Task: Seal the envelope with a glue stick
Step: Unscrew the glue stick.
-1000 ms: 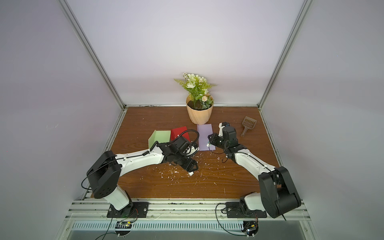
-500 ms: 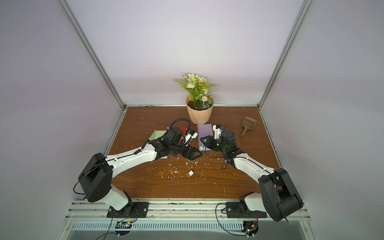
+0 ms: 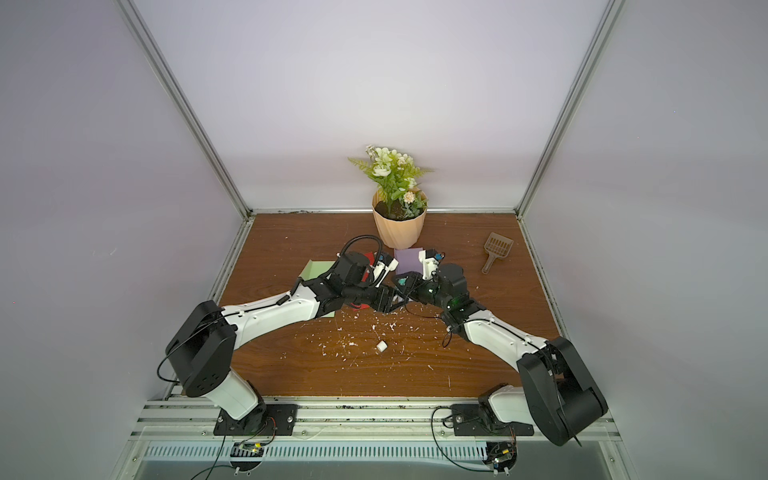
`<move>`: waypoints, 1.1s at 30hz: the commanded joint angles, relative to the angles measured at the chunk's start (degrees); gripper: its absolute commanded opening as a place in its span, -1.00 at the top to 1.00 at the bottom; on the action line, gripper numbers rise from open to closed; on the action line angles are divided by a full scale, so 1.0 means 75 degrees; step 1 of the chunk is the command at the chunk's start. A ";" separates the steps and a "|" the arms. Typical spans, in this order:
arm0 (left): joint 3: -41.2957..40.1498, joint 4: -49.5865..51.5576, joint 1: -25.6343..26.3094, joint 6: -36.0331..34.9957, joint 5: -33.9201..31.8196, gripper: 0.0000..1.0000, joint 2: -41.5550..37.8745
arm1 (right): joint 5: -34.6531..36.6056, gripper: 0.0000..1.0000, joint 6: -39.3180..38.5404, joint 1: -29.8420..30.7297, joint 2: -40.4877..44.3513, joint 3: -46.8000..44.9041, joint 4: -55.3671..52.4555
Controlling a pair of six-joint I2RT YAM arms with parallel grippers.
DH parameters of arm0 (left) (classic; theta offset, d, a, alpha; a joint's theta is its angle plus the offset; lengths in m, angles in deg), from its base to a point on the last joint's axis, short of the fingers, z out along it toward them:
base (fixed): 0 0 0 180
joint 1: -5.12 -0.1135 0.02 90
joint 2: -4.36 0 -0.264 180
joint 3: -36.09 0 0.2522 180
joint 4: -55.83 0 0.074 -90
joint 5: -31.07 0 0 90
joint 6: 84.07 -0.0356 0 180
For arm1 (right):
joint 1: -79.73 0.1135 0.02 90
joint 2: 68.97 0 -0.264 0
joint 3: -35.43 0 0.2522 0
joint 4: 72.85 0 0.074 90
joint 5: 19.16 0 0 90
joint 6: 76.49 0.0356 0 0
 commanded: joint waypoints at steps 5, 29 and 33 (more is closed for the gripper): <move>0.0194 -0.0176 -0.0076 -0.0001 0.0107 0.16 0.0167 | -0.0068 1.00 -0.0025 0.0061 0.0248 0.0134 0.0186; -0.0177 -0.0495 -0.0198 -0.0074 0.1054 0.97 -0.0293 | -0.2406 -0.62 -0.1682 -0.1093 0.0378 0.0876 -0.0380; -0.0486 -0.0982 -0.0412 0.0303 0.1521 0.98 -0.0615 | -0.3161 -0.60 -0.1342 -0.1188 0.0327 0.0772 0.0364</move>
